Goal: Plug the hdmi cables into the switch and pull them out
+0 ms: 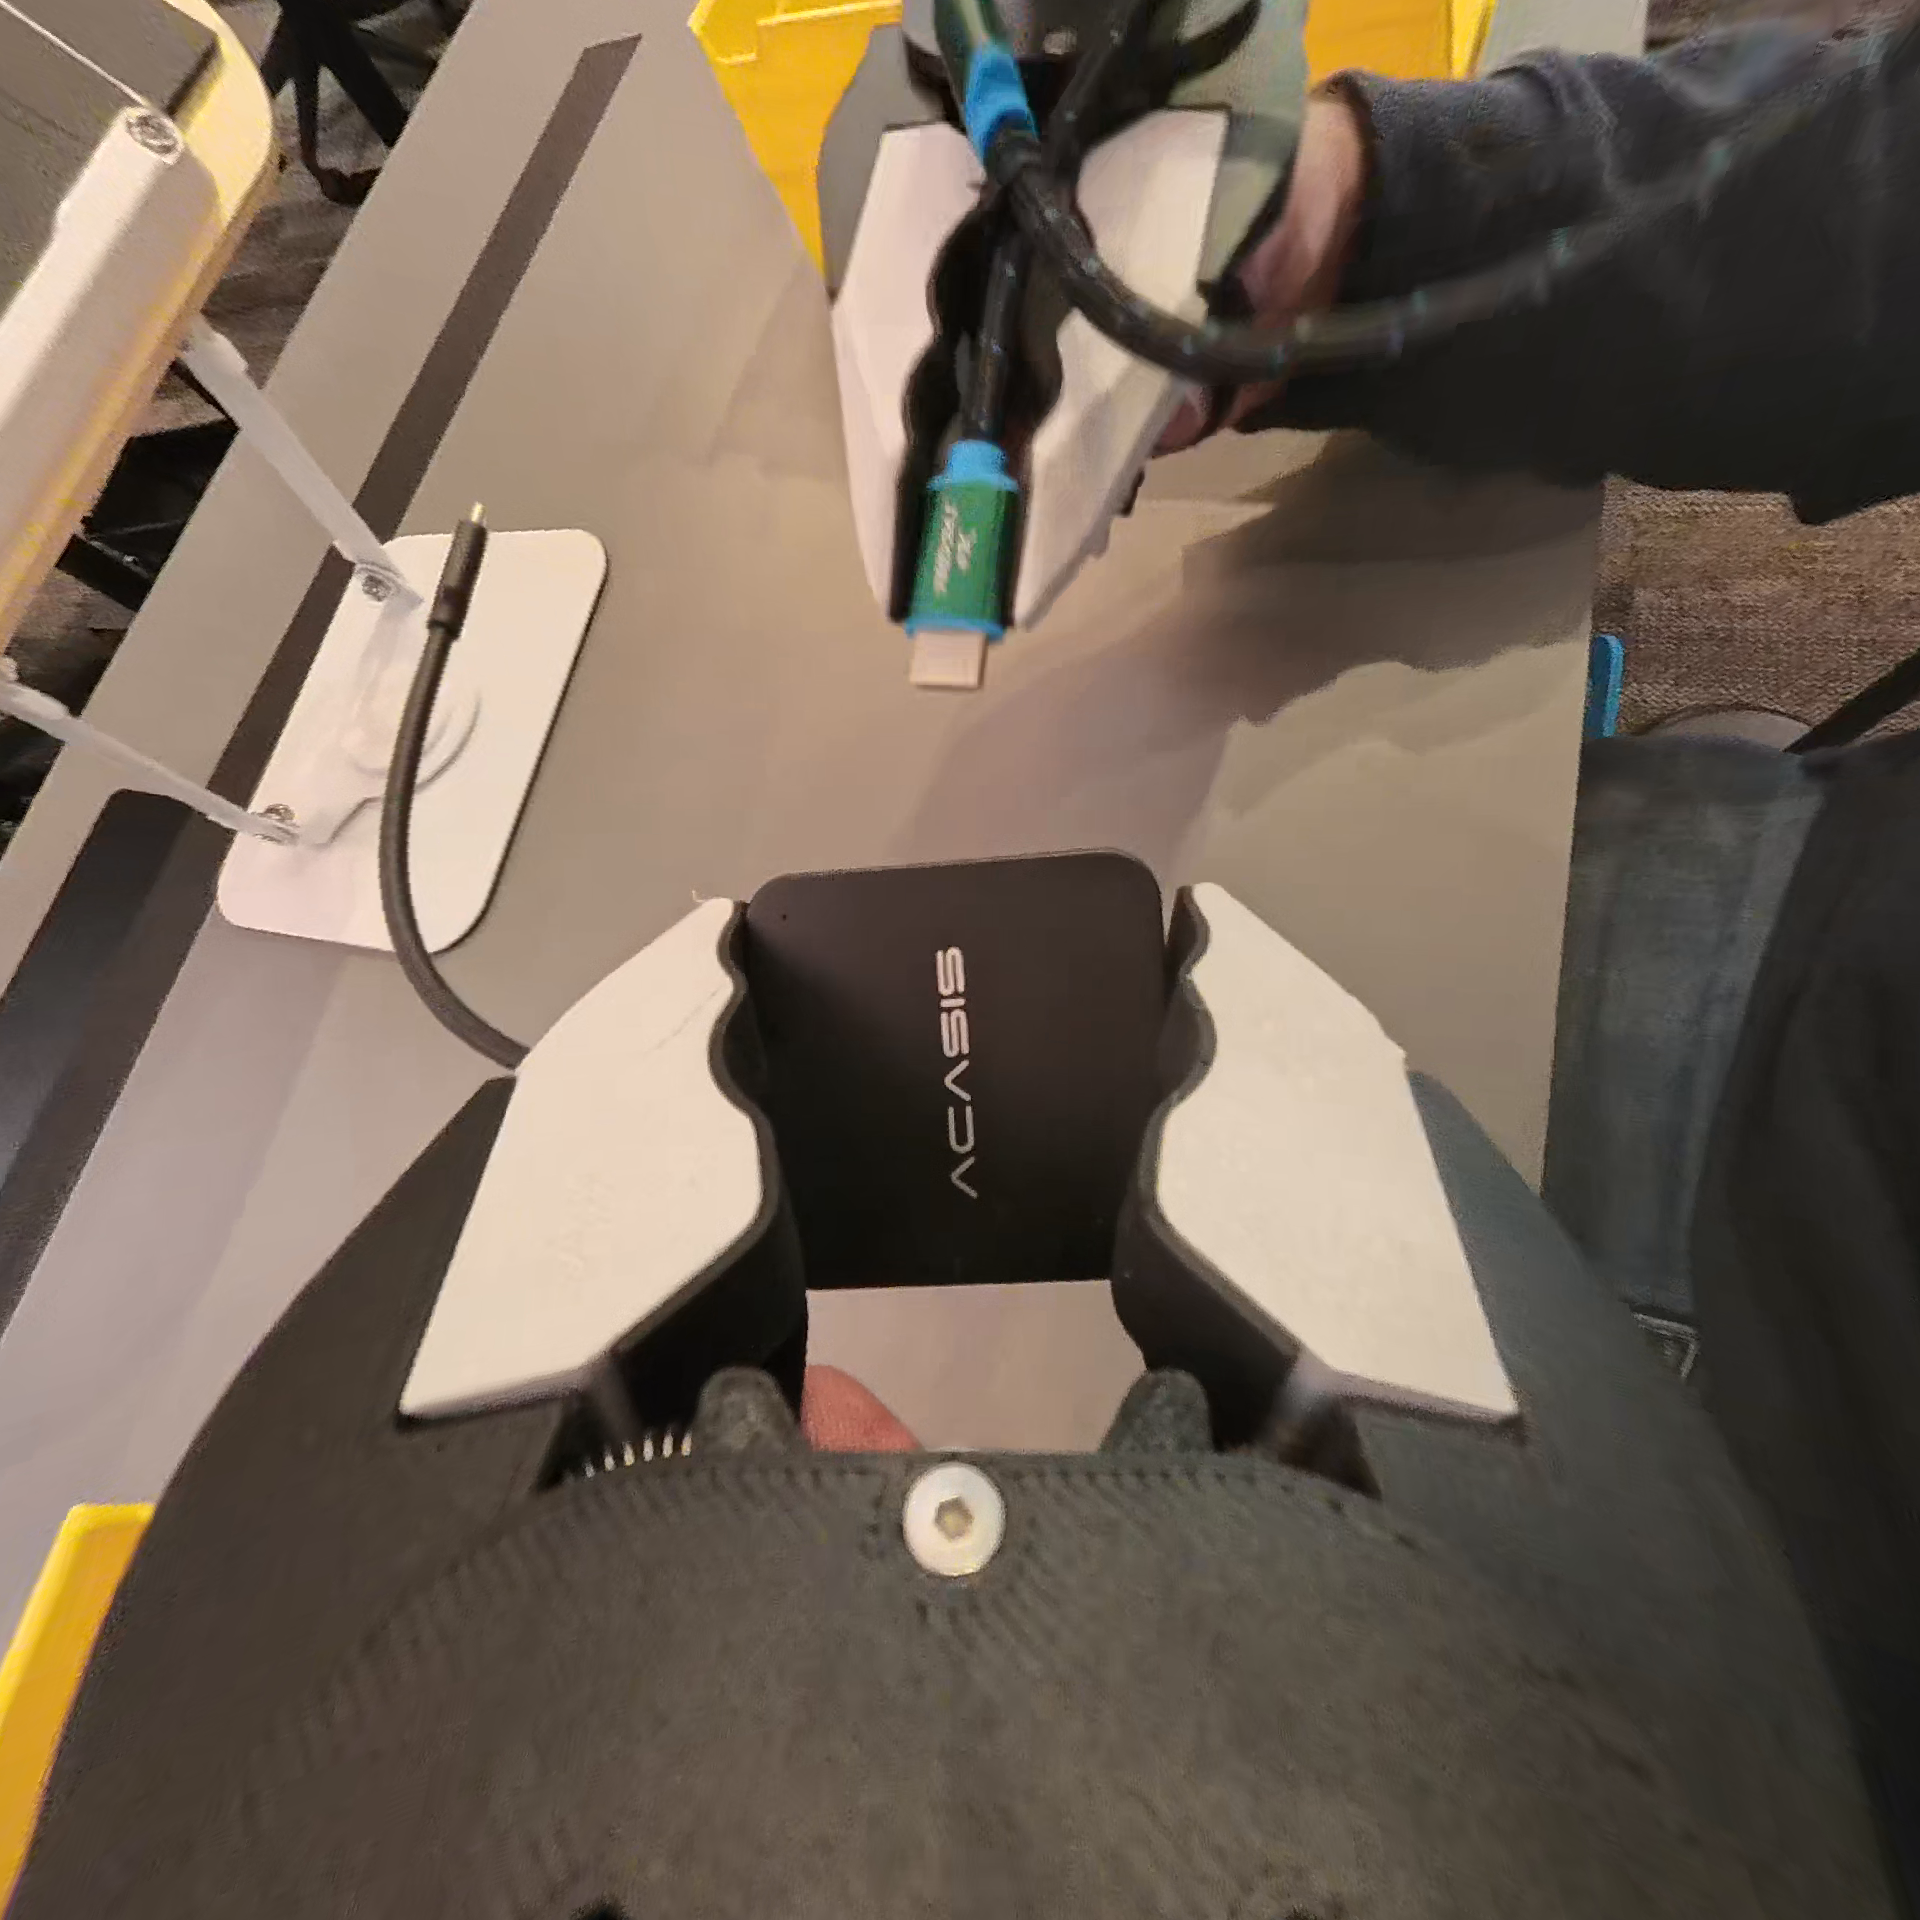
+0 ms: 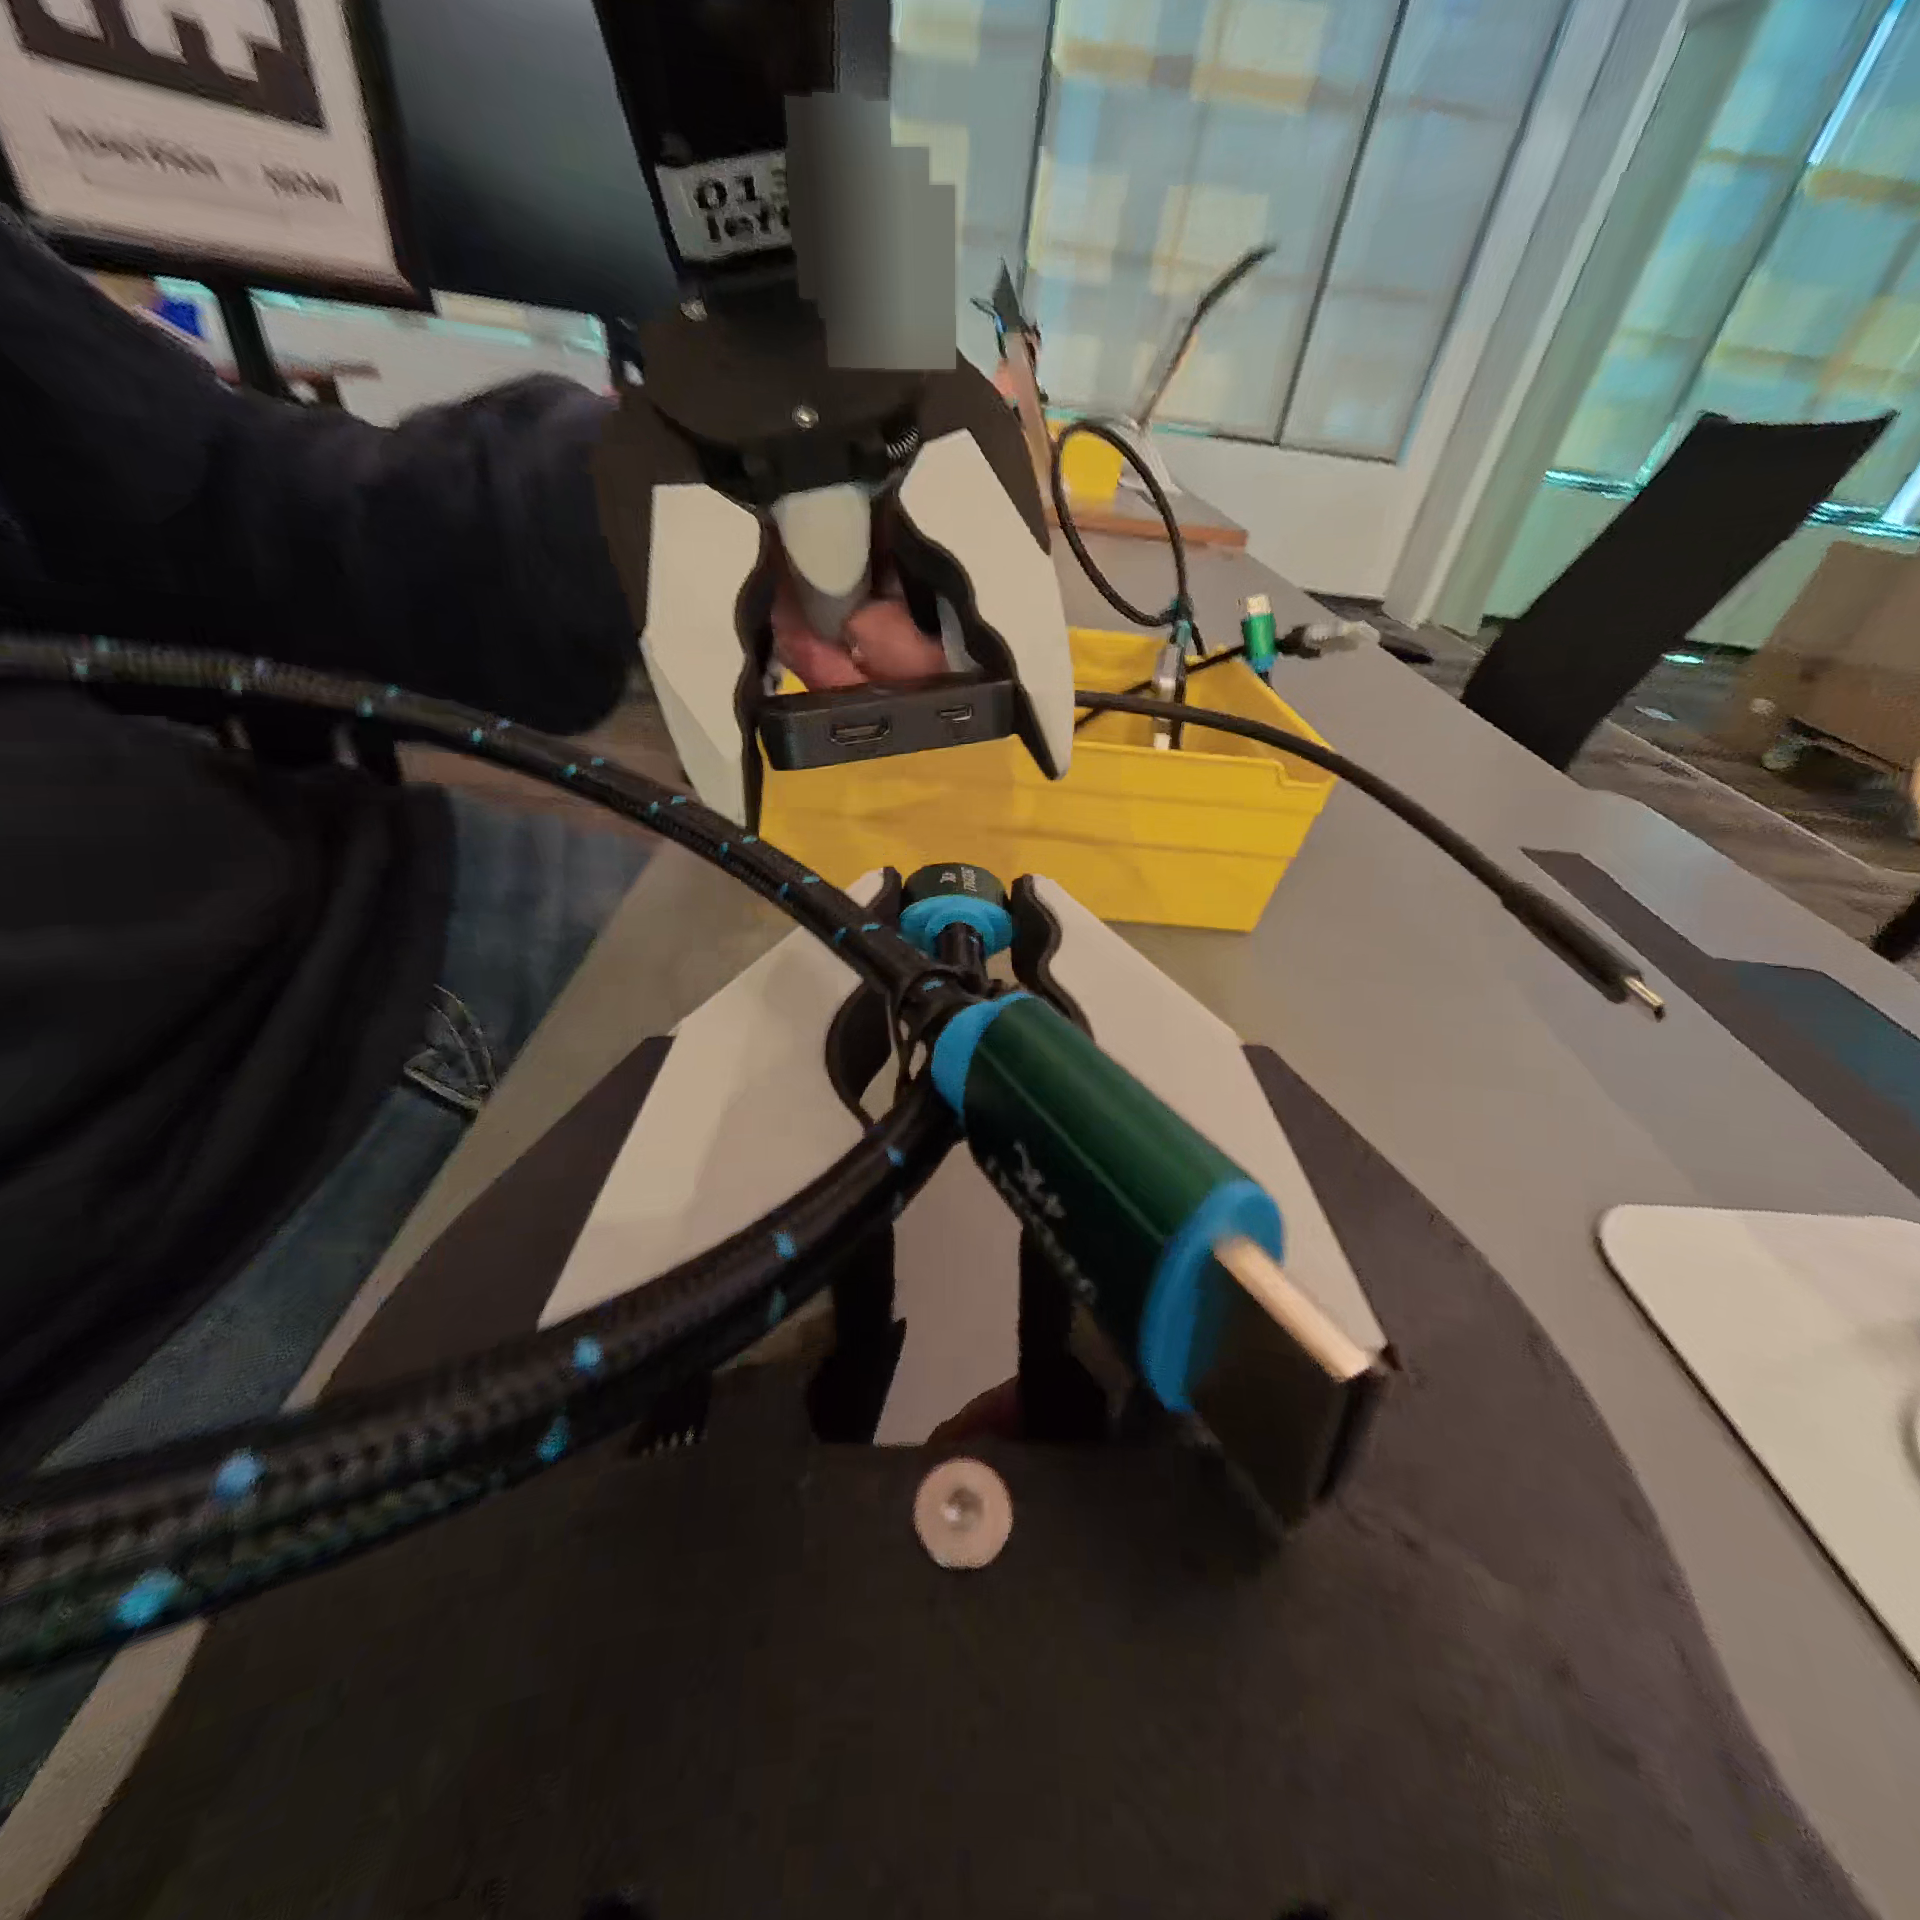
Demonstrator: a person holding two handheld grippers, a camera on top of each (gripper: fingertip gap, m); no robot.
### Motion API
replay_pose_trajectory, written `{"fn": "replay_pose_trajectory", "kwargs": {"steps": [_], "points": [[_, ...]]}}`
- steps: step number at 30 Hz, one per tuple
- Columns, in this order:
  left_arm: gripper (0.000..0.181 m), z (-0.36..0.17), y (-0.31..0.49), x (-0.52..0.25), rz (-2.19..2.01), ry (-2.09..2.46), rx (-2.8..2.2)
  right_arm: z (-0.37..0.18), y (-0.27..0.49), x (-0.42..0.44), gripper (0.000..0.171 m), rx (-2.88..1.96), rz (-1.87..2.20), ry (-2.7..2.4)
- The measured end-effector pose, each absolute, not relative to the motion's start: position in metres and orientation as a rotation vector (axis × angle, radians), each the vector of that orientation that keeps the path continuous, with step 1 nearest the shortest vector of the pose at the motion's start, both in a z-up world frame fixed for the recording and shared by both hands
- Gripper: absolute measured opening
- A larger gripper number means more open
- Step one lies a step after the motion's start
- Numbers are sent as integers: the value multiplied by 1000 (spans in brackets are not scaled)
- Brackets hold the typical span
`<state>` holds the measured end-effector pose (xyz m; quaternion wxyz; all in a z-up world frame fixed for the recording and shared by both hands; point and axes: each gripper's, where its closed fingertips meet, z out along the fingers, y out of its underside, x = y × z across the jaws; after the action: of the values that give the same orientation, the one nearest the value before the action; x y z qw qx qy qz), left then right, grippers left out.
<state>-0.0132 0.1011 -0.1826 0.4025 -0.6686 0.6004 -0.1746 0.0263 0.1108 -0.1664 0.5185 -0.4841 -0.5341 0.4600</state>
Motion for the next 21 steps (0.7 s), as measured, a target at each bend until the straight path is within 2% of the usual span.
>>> {"fn": "replay_pose_trajectory", "kwargs": {"steps": [7,12,17,21], "points": [[75,-192,105,-23,-415,1481,-1725,-165,132,35,18,-1338,827,-1227],[75,-196,105,-23,-415,1481,-1728,-118,123,70,18,-1383,627,-1160],[75,-199,104,-23,-421,1485,-1728,-76,126,156,18,-1457,283,-1046],[75,-201,100,-23,-426,1492,-1728,-91,137,265,18,-1693,-121,-943]]}}
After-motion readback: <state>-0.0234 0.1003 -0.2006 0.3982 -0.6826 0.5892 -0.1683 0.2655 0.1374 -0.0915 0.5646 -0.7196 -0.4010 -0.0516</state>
